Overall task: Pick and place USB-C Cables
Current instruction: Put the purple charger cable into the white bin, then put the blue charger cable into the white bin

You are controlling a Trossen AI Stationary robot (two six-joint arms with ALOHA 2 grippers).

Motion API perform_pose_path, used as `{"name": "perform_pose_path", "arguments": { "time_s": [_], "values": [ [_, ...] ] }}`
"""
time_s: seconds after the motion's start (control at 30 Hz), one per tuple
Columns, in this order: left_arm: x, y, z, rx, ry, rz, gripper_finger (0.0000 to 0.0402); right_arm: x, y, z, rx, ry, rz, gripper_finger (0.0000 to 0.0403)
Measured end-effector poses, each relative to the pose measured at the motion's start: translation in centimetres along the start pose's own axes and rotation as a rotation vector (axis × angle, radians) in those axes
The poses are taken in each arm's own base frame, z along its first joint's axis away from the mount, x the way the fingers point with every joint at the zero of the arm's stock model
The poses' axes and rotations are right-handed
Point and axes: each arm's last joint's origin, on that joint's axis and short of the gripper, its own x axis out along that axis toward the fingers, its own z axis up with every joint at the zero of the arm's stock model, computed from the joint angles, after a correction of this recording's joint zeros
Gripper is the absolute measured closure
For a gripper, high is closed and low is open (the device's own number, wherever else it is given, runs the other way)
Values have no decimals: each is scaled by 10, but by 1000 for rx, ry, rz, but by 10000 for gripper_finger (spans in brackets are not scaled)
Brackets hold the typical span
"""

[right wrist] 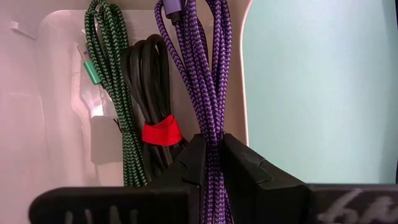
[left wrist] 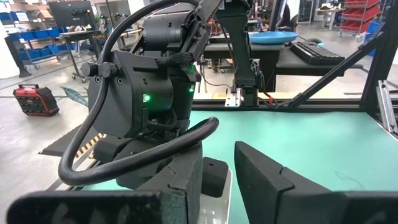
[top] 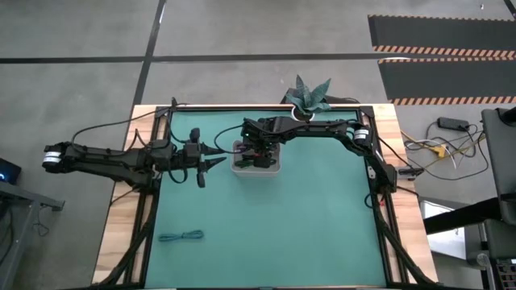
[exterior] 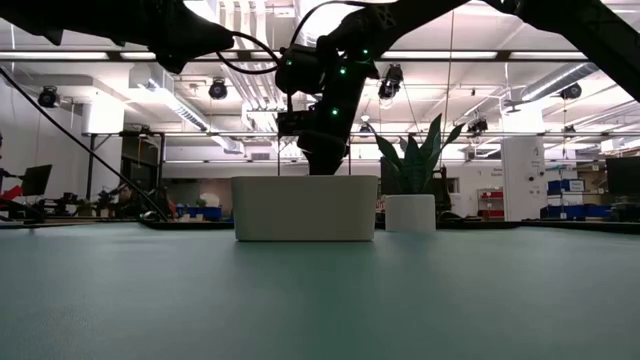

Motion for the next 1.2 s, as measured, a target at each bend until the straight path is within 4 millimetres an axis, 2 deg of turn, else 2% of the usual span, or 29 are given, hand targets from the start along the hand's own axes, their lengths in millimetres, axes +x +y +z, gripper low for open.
{"name": "perform_pose_path", "arguments": {
  "time_s": [0.2,0.67,1.2],
  "values": [
    [0,0,0,0,-1,0,322,0,0,0,1,-1,-1,371],
    [0,0,0,0,-1,0,322,0,0,0,1,-1,-2,315],
    [0,0,0,1,0,0,322,0,0,0,1,-1,-2,343]
  ]
}}
